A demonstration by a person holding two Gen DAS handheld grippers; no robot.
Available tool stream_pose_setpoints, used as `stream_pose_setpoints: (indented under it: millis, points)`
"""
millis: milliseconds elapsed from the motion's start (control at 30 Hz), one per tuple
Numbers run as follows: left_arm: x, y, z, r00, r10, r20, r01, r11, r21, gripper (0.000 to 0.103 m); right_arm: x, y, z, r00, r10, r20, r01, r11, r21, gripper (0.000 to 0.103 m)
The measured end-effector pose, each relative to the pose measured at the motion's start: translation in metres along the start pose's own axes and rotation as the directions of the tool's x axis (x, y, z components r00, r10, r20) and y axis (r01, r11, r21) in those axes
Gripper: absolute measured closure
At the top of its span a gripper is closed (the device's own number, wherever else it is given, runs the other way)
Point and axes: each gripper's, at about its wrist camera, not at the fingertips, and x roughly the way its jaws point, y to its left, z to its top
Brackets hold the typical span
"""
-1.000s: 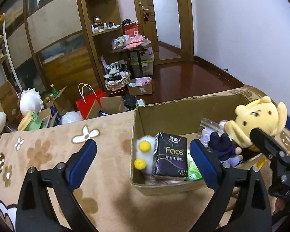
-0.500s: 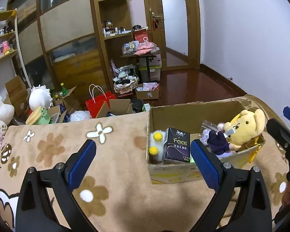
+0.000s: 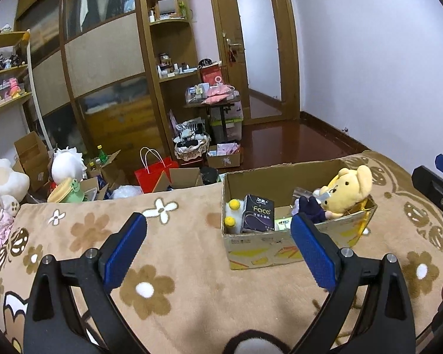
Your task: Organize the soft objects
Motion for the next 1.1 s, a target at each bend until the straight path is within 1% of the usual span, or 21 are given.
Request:
stream_pose_setpoints:
  millis: [333, 500, 733, 867, 1100]
  points:
    - [-0.024, 0.013, -0.008, 1.0, -0.008, 0.022, 0.009, 1.0, -0.029, 0.006, -0.021, 0.006, -0.012, 1.0, -0.019, -0.016, 0.018, 1.0, -0.024, 0.0]
    - [-0.024, 0.009, -0.009, 1.0, -0.018, 0.025, 0.019, 1.0, -0.015, 0.006, -0.022, 0.007, -0.017, 1.0, -0.013, -0.028, 0.012, 1.0, -0.022, 0.0]
    - [-0.02, 0.002, -0.012, 0.999, -0.026, 0.019, 0.026, 1.0, 0.01, 0.006, -0.018, 0.006, -0.023, 0.999, -0.024, -0.033, 0.023, 0.999, -0.031, 0.0]
    - [-0.017, 0.001, -0.013, 0.999, -0.035, 0.019, 0.035, 0.999, 0.004, 0.006, -0.018, 0.001, -0.023, 0.999, -0.03, -0.024, 0.029, 0.999, -0.016, 0.0]
    - [-0.012, 0.001, -0.014, 0.999, -0.039, 0.005, 0.039, 0.999, 0.005, 0.006, -0.011, -0.007, -0.026, 0.998, -0.031, -0.05, 0.032, 0.999, 0.009, 0.0]
